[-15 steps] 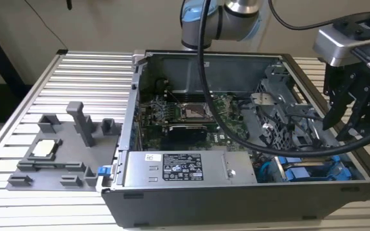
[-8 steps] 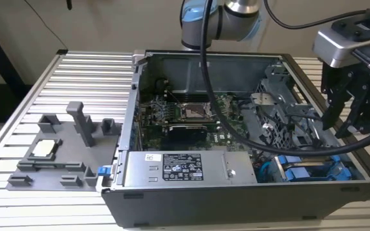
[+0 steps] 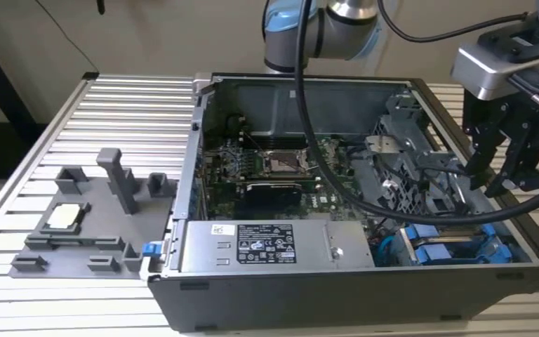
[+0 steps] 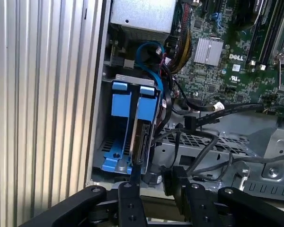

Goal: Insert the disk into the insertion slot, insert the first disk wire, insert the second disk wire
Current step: 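Insert the first disk wire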

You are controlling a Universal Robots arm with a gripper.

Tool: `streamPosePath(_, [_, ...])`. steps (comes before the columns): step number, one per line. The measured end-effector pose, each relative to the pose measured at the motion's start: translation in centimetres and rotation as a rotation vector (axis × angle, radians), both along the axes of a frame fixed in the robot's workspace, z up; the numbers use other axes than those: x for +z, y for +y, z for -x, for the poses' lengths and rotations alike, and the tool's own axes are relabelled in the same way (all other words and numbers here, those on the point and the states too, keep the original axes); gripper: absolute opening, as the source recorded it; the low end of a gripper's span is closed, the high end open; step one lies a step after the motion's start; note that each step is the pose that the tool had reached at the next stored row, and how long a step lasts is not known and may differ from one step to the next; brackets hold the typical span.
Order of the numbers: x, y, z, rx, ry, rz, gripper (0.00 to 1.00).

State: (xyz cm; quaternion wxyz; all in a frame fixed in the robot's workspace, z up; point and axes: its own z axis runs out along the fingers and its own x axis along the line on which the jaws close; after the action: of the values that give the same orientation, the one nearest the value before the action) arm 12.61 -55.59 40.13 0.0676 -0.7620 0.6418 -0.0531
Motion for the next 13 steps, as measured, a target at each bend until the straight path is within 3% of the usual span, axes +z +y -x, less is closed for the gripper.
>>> streamPosePath(2, [-0.13, 0.07, 0.01, 0.011, -0.0064, -0.0006, 0.41])
streamPosePath(6, [-0.31, 0.15, 0.0, 0.024, -0.0268, -0.0015, 0.41])
streamPosePath(13, [-0.6, 0.36, 0.03, 0.027, -0.0392, -0.0014, 0.41])
